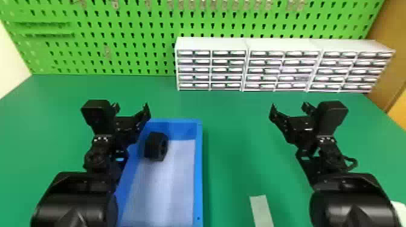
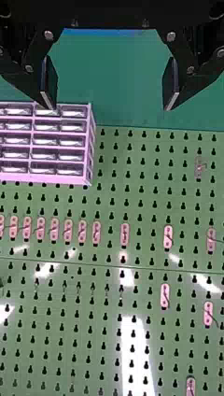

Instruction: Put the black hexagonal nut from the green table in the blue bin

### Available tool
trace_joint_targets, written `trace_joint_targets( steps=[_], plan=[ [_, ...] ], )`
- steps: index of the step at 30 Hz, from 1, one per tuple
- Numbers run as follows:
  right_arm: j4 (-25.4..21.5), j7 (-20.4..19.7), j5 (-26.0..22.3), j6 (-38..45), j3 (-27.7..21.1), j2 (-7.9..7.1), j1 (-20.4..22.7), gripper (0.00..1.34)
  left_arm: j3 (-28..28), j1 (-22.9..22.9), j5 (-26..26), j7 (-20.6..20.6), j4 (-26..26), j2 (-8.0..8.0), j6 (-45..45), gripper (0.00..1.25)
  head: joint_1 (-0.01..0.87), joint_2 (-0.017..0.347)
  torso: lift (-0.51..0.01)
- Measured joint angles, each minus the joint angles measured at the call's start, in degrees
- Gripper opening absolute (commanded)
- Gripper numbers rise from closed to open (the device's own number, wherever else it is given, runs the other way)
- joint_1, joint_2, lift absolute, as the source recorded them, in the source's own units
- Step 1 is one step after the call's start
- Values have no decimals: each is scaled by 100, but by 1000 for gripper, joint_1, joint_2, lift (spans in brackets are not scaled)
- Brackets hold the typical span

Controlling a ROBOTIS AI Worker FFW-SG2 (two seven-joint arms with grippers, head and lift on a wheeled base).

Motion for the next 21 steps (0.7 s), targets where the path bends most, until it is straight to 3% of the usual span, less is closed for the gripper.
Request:
trace_joint_targets(
  steps=[21],
  plan=[
    [0,0,21,-24,-8,12,9,1037,-3,-9,-2,0,0,-3,0,865,686,51,-96]
  ],
)
